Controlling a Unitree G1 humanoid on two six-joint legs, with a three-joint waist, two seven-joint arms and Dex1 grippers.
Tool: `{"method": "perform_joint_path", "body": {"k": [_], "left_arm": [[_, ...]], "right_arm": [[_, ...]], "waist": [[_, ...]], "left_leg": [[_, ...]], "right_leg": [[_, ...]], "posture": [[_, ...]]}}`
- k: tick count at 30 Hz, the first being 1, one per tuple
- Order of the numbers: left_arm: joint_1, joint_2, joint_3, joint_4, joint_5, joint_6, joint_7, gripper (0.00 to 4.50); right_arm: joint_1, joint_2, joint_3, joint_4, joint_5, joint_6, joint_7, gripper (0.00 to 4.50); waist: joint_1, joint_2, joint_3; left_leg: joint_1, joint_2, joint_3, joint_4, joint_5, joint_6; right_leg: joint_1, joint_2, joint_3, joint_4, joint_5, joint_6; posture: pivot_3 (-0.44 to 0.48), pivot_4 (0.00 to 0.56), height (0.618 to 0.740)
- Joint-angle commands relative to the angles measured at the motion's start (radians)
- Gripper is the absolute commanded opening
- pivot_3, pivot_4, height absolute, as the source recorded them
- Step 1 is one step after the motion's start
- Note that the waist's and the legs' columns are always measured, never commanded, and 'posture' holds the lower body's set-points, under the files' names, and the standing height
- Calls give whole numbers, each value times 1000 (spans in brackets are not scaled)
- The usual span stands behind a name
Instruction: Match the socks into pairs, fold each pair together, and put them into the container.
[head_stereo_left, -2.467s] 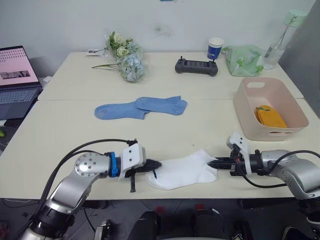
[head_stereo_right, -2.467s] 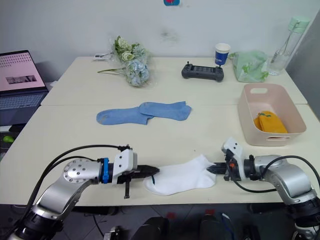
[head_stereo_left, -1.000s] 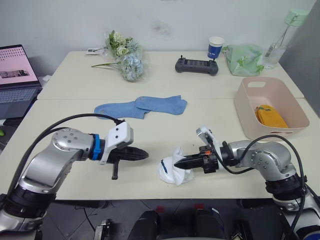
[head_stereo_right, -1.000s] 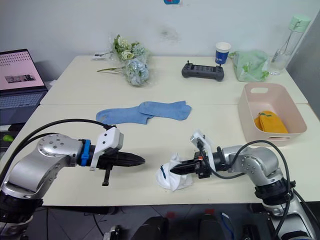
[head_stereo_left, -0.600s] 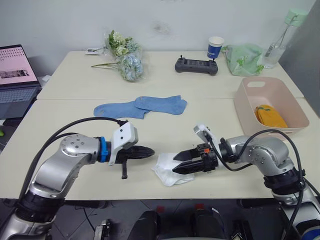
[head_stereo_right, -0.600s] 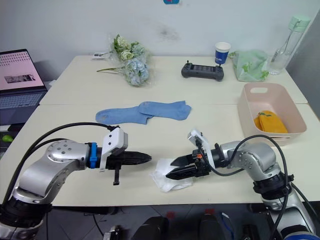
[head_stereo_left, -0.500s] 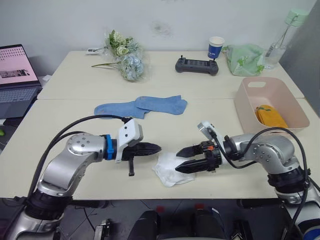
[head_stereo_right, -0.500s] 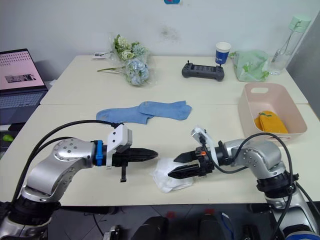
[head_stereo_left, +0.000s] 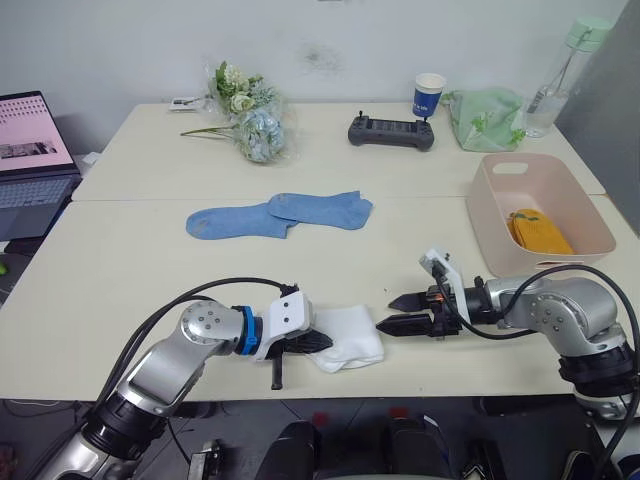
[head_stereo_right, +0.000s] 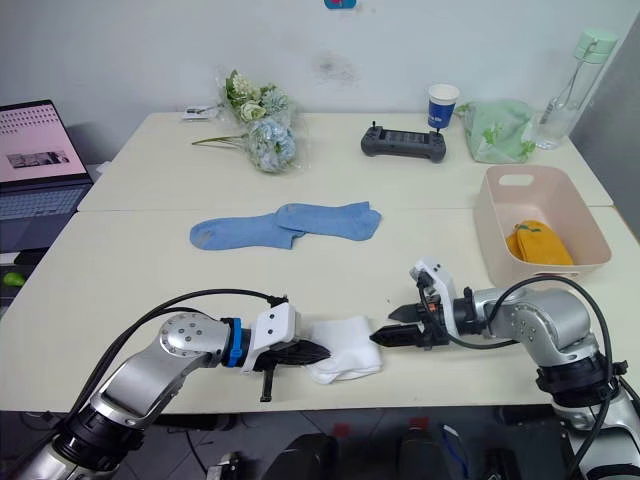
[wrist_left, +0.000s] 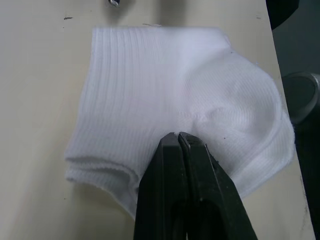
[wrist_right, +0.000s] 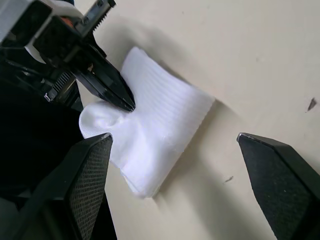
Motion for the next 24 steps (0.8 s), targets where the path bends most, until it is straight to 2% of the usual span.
{"method": "perform_joint_path", "body": {"k": [1, 14, 17, 24], "left_arm": [[9, -1, -17, 67, 56, -27, 10, 0], [41, 2, 15, 36, 46, -26, 36, 0], [47, 8, 34, 23, 24, -12, 33, 0], [56, 3, 40, 13, 26, -12, 39, 0]], "right_arm": [[-32, 39, 41, 15, -12, 18, -11, 4291], [-105, 210, 62, 117, 9, 114, 1, 4291], [-107, 220, 73, 136, -17, 88, 2, 3696], [-98, 220, 72, 146, -28, 65, 7, 1163]], "waist": [[-1, 0, 0], [-3, 1, -1], [-3, 1, -1], [-3, 1, -1]], "left_leg": [[0, 0, 0, 0, 0, 0], [2, 0, 0, 0, 0, 0], [2, 0, -1, 0, 0, 0], [2, 0, 0, 0, 0, 0]], "right_leg": [[0, 0, 0, 0, 0, 0], [1, 1, 0, 0, 0, 0], [1, 1, 0, 0, 0, 0], [1, 1, 0, 1, 0, 0]], "posture": [[0, 150, 740], [0, 150, 740], [0, 150, 740], [0, 150, 740]]}}
